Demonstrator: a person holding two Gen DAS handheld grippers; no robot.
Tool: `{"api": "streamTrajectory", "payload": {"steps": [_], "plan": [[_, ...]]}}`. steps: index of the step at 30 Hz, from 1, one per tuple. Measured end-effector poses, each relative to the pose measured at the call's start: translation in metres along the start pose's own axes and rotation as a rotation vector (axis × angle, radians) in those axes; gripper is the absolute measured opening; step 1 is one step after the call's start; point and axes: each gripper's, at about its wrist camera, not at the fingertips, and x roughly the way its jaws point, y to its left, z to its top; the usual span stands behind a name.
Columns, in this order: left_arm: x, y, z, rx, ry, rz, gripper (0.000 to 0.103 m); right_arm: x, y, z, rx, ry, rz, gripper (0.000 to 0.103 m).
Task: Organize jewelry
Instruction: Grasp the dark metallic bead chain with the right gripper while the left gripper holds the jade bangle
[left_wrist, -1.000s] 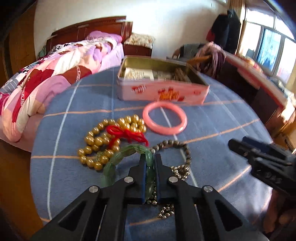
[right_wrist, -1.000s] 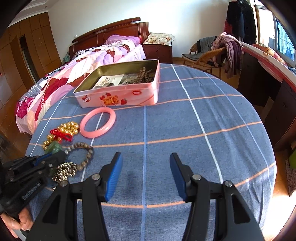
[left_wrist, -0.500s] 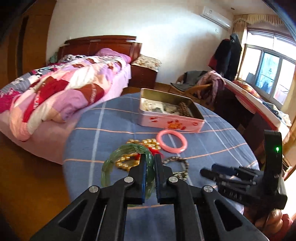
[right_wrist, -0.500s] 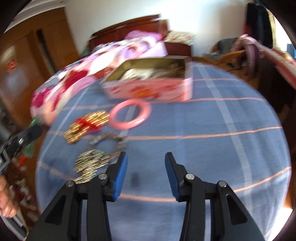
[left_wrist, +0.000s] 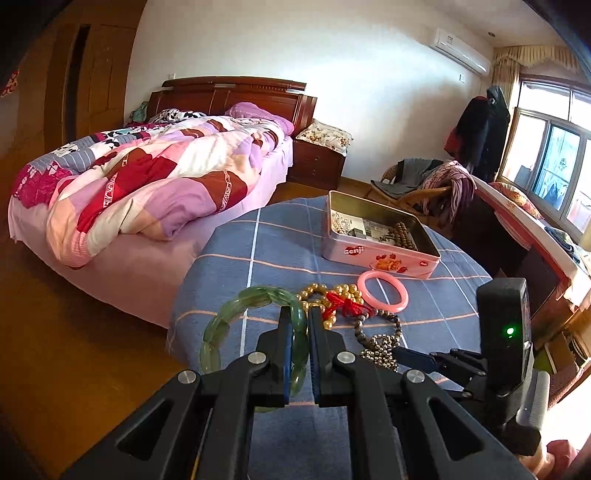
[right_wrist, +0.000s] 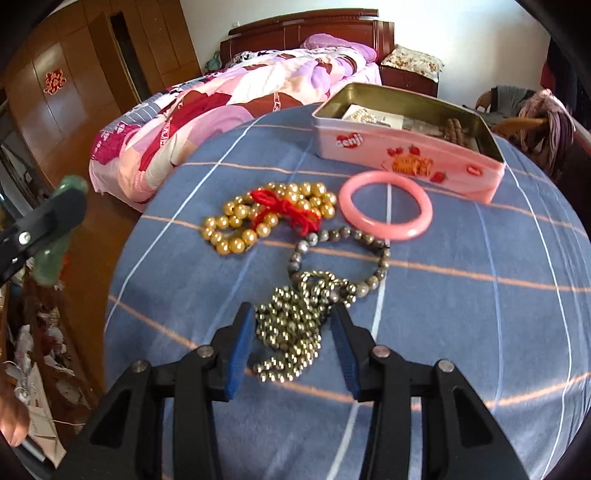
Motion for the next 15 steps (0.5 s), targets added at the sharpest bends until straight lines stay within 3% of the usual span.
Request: {"api": "streamTrajectory", "payload": {"steps": [2,9,15], "plan": [[-0.001,0.000,0.000,0.003,-0.004,0.006,0.007,-0.002,-0.005,-0.001,0.003,0.014,0.050,0.021],[-0.002,0.000,-0.002,-0.004,-0.008,0.004,0.007,-0.028,-0.051,-0.012,0.150,-0.020,0.115,0.018],[-0.001,-0.005,-0.004,0.005,-0.008,0.001,0.007,-0.065,-0.086,-0.013,0.228,-0.136,0.049,0.018]]}}
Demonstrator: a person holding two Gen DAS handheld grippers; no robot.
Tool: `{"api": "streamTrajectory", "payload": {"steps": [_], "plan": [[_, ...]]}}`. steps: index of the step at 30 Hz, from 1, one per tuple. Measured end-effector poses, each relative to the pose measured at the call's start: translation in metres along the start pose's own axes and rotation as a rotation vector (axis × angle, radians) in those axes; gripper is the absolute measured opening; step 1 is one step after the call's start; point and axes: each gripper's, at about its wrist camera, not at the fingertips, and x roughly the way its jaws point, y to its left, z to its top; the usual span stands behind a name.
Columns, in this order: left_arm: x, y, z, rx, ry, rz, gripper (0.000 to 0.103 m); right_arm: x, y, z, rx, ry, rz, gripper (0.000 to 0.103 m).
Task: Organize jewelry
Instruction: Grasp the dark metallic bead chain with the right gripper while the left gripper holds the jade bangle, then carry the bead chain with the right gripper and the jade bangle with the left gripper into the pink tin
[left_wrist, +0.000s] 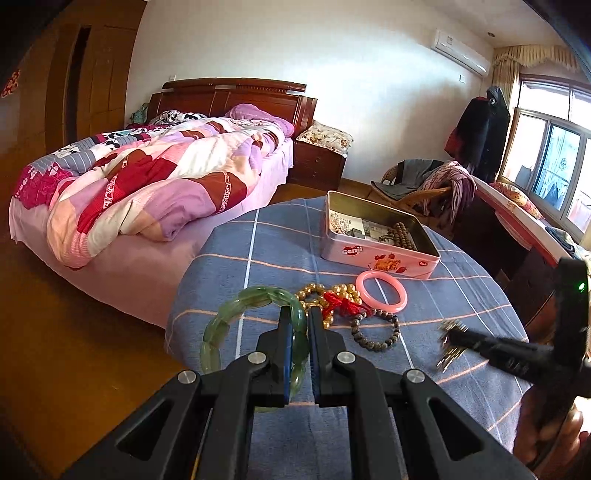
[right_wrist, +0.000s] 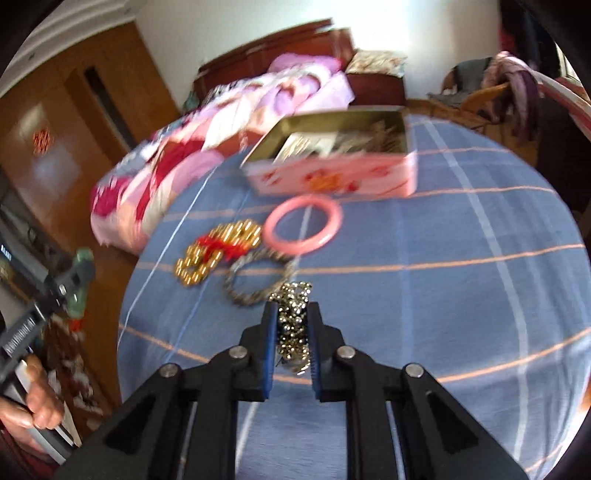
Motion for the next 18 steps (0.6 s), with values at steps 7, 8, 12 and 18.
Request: {"api": "streamTrajectory", "payload": {"steps": [7,8,12,18], "plan": [[0.003,-0.013,0.001,0.049,-0.002,0.026,0.007,-0.019,-0.017,0.009,0.030,-0.090,-0.113,0.018],[0.003,-0.014,0.001,0.049,-0.001,0.021,0.007,-0.021,-0.020,0.011,0.036,-0.100,-0.120,0.018],[0.004,-0.018,0.005,0.053,-0.005,0.011,0.007,-0.028,-0.025,0.020,0.033,-0.131,-0.126,0.018],[0.003,-0.026,0.018,0.065,-0.019,-0.004,0.007,-0.043,-0.031,0.034,0.041,-0.172,-0.081,0.018]]}}
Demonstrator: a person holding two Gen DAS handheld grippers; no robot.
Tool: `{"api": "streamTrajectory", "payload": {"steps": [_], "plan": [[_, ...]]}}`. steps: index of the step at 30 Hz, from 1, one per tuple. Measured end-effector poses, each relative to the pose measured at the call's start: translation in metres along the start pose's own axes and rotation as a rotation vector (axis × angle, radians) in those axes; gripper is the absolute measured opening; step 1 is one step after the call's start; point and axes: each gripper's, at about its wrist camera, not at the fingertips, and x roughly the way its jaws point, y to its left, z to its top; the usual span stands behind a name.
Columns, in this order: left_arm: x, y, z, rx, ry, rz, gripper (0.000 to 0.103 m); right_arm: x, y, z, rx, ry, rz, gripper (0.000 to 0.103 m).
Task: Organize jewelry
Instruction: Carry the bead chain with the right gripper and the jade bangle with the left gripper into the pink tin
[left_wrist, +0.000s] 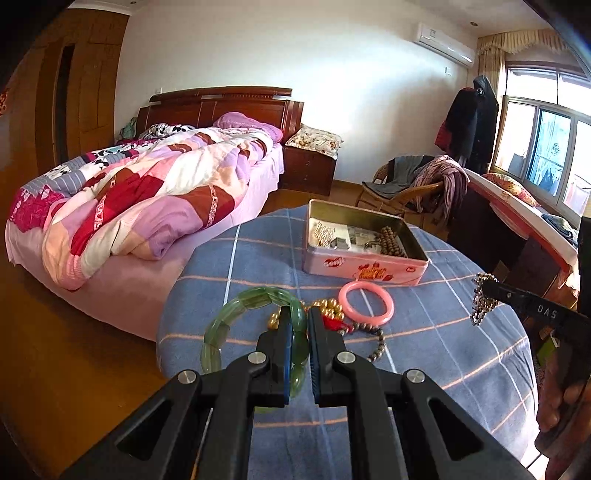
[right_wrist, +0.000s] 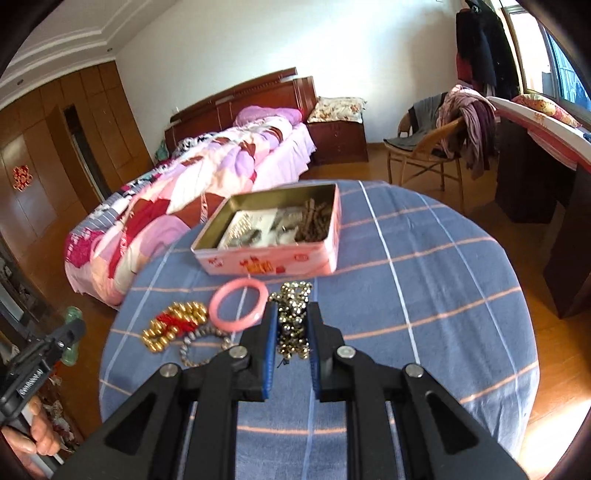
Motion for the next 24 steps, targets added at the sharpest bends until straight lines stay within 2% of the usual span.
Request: {"api": "streamTrajectory", "payload": {"steps": [6,14,24], "plan": [[0.007,-0.006,0.015,0.005,-0.002,-0.018,0.007,-0.002,0.001,0.019,-0.013,-0.023,-0.029,0.018],[0.024,-0.013,0.037,0.010,-0.002,-0.033,0.007,0.012,0.007,0.046,-0.053,-0.038,-0.096,0.018],[0.052,-0.022,0.064,0.018,-0.018,-0.047,0.007,0.035,0.013,0.079,-0.114,-0.054,-0.140,0.018]]}}
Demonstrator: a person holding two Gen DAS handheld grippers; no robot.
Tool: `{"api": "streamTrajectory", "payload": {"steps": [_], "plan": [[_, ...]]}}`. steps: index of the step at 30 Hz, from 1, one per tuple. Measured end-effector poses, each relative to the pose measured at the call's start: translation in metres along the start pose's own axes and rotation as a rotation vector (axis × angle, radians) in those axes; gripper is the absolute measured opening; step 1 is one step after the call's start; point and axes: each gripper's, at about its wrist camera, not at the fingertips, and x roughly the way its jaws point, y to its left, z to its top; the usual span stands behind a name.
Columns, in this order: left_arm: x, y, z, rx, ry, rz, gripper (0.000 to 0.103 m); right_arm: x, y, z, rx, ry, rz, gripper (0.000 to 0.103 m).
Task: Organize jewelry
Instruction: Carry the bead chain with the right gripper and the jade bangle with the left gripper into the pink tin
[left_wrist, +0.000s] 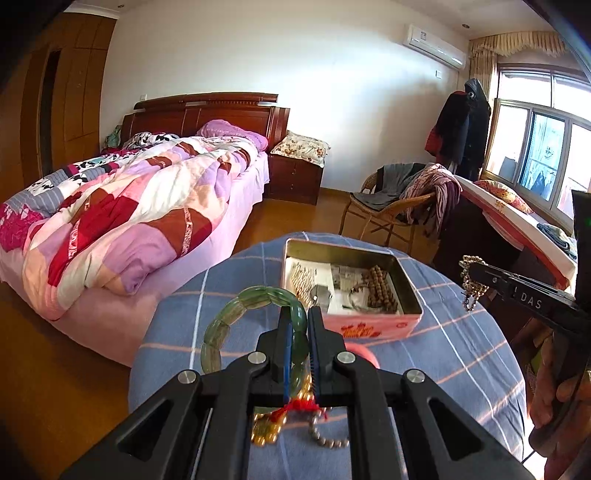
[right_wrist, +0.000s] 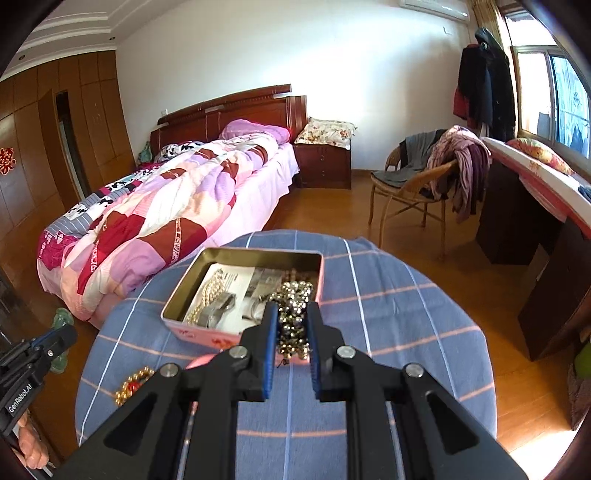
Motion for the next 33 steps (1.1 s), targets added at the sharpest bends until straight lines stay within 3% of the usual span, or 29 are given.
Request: {"api": "streamTrajectory", "payload": {"steps": [16,33], "plan": [[0.078,-0.028,0.043,0.036,-0.026,-0.054,0.007,0.058,0.019,0.029,-0.110,-0.024,-0.087,0.018],[0.153,-0.041,0.044,0.018,0.030,-0.085,0.007,0.129,0.010,0.023,-0.098,0.051,-0.119,0.018]]}}
